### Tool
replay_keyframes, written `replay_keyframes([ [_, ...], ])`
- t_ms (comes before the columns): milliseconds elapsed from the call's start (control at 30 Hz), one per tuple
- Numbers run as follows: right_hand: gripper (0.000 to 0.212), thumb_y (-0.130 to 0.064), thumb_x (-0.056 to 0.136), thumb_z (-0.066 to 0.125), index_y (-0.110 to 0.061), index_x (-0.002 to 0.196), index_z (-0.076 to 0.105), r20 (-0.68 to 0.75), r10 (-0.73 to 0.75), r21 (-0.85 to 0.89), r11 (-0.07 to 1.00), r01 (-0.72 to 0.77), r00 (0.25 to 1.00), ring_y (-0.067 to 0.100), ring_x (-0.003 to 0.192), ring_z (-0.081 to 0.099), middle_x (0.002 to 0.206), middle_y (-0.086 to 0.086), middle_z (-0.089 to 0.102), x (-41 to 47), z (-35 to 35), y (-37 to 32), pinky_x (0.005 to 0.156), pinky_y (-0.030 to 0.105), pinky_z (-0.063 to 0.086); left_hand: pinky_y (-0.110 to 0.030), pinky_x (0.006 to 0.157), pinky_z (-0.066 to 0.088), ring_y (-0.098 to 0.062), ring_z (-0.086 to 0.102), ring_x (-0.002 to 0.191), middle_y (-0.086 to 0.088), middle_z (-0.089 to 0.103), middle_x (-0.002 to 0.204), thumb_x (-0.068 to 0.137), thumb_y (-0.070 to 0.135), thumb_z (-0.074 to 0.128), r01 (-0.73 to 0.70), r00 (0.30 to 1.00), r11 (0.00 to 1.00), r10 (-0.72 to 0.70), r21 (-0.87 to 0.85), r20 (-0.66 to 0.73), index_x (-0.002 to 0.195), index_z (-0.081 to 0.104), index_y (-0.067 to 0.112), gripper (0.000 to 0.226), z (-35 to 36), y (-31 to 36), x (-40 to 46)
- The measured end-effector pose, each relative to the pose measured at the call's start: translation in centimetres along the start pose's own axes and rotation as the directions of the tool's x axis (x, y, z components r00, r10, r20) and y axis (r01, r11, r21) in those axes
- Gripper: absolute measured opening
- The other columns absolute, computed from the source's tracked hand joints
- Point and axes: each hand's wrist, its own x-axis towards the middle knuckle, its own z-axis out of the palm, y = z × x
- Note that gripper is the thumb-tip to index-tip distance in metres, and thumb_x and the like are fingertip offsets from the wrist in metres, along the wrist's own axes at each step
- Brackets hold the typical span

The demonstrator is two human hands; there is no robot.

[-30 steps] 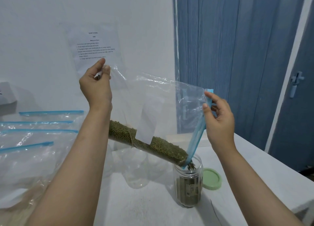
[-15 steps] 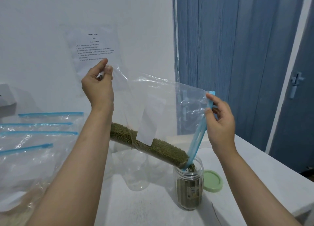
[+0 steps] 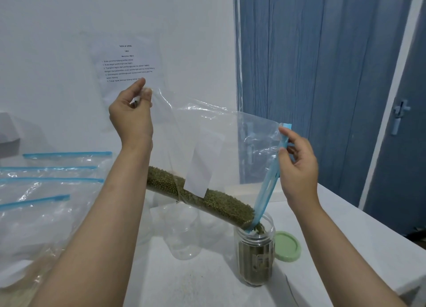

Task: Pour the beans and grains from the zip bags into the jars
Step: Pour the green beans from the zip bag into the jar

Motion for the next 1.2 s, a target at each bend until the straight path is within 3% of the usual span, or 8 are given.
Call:
replay_keyframes([
  [333, 0.038, -0.004, 0.101, 0.051, -0.026, 0.13, 0.062, 0.003, 0.017, 0.004, 1.0, -0.017, 1.0, 0.006, 0.106, 0.058, 0.12, -0.006, 0.055, -0.01, -0.23, 0.36, 0.084, 0.01, 0.048, -0.024, 0.089, 0.055, -0.004, 0.06, 0.07, 0.021, 0.069, 0.092, 0.091, 0.014, 0.07, 0.006, 1.0, 1.0, -0.006, -0.009, 0.016, 0.109, 0.072, 0.027, 0.022, 0.16, 0.12, -0.06],
  [700, 0.036, -0.006, 0.101, 0.052, -0.026, 0.129, 0.062, 0.003, 0.012, -0.004, 1.0, -0.012, 1.0, 0.009, 0.11, 0.058, 0.122, -0.006, 0.055, 0.03, 0.09, 0.22, 0.087, 0.011, 0.049, -0.027, 0.09, 0.053, -0.011, 0.057, 0.075, 0.011, 0.07, 0.099, 0.091, 0.015, 0.07, -0.02, 0.999, 1.0, 0.02, -0.002, 0.039, 0.106, 0.072, 0.032, 0.023, 0.06, 0.46, -0.04],
  [1067, 0.035, -0.007, 0.101, 0.051, -0.025, 0.129, 0.063, -0.001, 0.021, -0.025, 0.999, -0.021, 1.0, 0.007, 0.106, 0.057, 0.118, -0.007, 0.055, 0.08, 0.23, -0.08, 0.089, 0.013, 0.05, -0.019, 0.085, 0.052, -0.008, 0.059, 0.074, 0.017, 0.069, 0.096, 0.091, 0.013, 0.069, -0.043, 0.998, 0.999, 0.043, 0.004, 0.039, 0.112, 0.073, 0.023, 0.023, 0.15, 0.92, -0.19],
  [1200, 0.035, -0.007, 0.101, 0.051, -0.024, 0.13, 0.062, 0.002, 0.021, -0.035, 0.999, -0.021, 1.0, 0.009, 0.108, 0.057, 0.119, -0.007, 0.054, 0.0, 0.12, -0.06, 0.091, 0.016, 0.051, -0.025, 0.091, 0.054, -0.012, 0.06, 0.081, 0.015, 0.069, 0.099, 0.091, 0.015, 0.069, -0.062, 0.997, 0.998, 0.061, 0.018, 0.049, 0.111, 0.073, 0.025, 0.023, 0.11, 0.91, -0.32],
])
